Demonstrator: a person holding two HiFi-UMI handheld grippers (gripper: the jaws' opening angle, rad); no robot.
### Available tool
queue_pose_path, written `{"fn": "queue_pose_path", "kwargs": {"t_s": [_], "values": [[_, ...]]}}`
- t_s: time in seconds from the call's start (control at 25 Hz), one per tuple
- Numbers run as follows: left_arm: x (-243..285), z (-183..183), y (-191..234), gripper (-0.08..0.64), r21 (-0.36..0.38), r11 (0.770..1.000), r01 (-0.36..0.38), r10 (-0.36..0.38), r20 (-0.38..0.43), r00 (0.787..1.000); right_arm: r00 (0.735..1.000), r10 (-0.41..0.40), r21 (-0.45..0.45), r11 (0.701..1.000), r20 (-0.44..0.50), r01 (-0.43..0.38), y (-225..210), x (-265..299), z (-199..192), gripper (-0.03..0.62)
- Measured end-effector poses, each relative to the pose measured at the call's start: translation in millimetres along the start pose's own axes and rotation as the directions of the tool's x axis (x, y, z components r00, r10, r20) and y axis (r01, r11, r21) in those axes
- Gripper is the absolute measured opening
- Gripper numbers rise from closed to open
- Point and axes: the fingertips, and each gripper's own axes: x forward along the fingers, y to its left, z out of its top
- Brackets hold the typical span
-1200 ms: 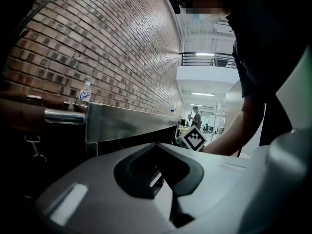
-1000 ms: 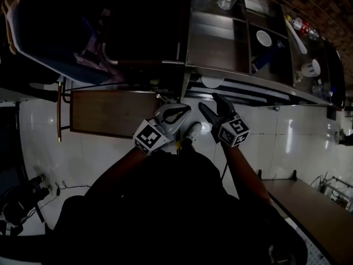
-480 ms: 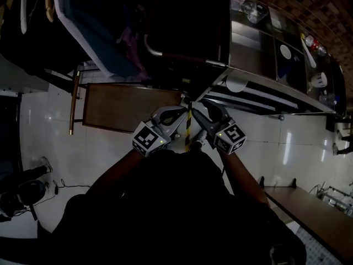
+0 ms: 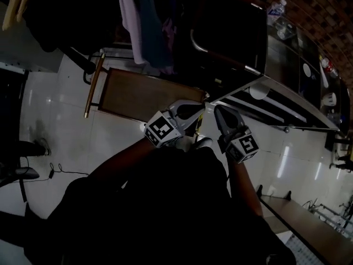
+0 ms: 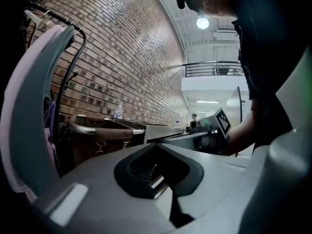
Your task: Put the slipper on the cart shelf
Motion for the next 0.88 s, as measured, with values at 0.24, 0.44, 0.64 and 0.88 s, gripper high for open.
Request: {"fn": "queue_pose_path", "kwargs": {"t_s": [0.24, 0.44, 0.64, 0.88], "values": [[-23.8, -3.4, -15.3, 0.000, -0.011, 0.999, -0.035, 0.035, 0.005, 0.999, 0.995, 0.095, -0.024, 0.995, -0.029, -0.096, 40.5, -3.8, -2.6, 0.002], [-38.8, -1.9, -37.0, 0.000, -0.015, 0.995, -0.099, 0.100, 0.004, 0.995, 0.984, 0.176, -0.016, 0.984, -0.023, -0.176, 68.9, -15.8, -10.3, 0.002], [-63.0, -1.8, -40.9, 0.000, -0.005, 0.985, -0.173, 0.173, -0.021, 0.985, 0.979, 0.201, -0.002, 0.979, 0.004, -0.201, 79.4, -20.2, -15.2, 0.002], [-87.2, -1.2, -43.1, 0.000, 0.011, 0.982, -0.191, 0.191, -0.043, 0.981, 0.978, 0.209, -0.010, 0.978, -0.005, -0.209, 106.2, -17.4, -10.7, 0.002]]}}
